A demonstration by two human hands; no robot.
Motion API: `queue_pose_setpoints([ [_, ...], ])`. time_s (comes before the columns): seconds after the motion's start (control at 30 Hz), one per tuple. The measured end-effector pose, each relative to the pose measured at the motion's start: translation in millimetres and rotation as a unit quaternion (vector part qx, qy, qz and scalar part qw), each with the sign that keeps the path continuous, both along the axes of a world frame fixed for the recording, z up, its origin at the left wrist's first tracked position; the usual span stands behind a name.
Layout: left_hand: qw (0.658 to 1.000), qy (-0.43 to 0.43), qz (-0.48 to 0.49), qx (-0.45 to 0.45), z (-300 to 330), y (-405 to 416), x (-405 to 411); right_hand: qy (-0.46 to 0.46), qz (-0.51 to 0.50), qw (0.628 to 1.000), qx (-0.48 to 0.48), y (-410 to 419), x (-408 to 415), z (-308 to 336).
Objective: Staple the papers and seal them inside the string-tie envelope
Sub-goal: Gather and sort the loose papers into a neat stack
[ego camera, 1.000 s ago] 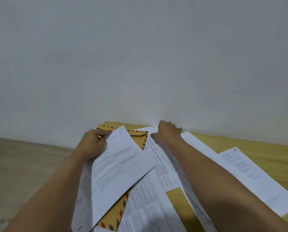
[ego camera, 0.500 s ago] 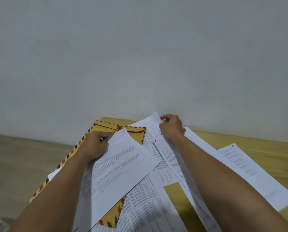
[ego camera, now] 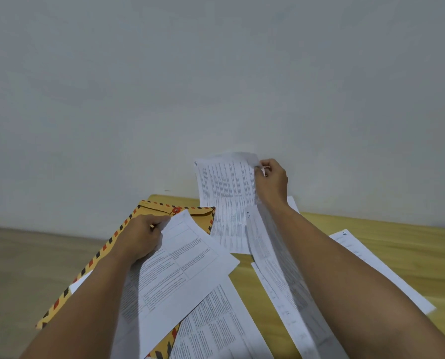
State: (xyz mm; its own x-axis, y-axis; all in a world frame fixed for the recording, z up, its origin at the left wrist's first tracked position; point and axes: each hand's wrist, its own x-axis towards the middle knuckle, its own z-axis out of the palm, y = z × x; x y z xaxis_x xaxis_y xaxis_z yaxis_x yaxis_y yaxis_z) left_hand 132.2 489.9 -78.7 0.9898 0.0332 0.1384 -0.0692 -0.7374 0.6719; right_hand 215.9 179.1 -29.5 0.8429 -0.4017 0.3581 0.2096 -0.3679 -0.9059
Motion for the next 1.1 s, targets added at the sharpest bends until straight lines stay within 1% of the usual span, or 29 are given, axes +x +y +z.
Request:
queue_pose_setpoints([
  [0.13, 0.999, -0.028, -0.005, 0.024, 19.1, -4.6, -2.1, -0.042, 0.03, 0.995, 0.083, -7.9, -5.2, 25.7],
  [0.27, 0.997, -0.055, -0.003, 0.045, 49.2, -7.9, -13.3, -0.075, 0.017, 0.99, 0.115, -16.0, -21.0, 64.0],
  [0.33, 0.997, -0.072, 0.002, 0.036, 68.1, -10.3, -23.3, -0.087, -0.014, 0.988, 0.13, -23.8, -32.7, 82.3],
  [0.43, 0.994, -0.1, 0.0, 0.051, 96.5, -20.9, -35.8, -0.083, -0.079, 0.98, 0.162, -47.0, -53.8, 102.6],
  [0.6, 0.983, -0.157, -0.039, 0.084, 144.5, -72.1, -55.3, -0.066, -0.173, 0.958, 0.218, -116.5, -110.5, 115.8],
  [0.7, 0.977, -0.181, -0.064, 0.091, 161.2, -117.5, -65.3, -0.033, -0.214, 0.949, 0.229, -161.8, -152.3, 104.5],
  [0.8, 0.973, -0.189, -0.112, 0.073, 159.5, -171.6, -73.8, 0.006, -0.248, 0.94, 0.236, -202.8, -194.6, 72.2],
  [0.97, 0.963, -0.148, -0.208, 0.083, 132.2, -263.5, -89.9, 0.073, -0.294, 0.92, 0.249, -258.2, -256.7, 1.1],
  [1.1, 0.961, -0.105, -0.244, 0.071, 113.1, -320.2, -95.7, 0.136, -0.32, 0.907, 0.236, -293.2, -288.1, -37.9],
])
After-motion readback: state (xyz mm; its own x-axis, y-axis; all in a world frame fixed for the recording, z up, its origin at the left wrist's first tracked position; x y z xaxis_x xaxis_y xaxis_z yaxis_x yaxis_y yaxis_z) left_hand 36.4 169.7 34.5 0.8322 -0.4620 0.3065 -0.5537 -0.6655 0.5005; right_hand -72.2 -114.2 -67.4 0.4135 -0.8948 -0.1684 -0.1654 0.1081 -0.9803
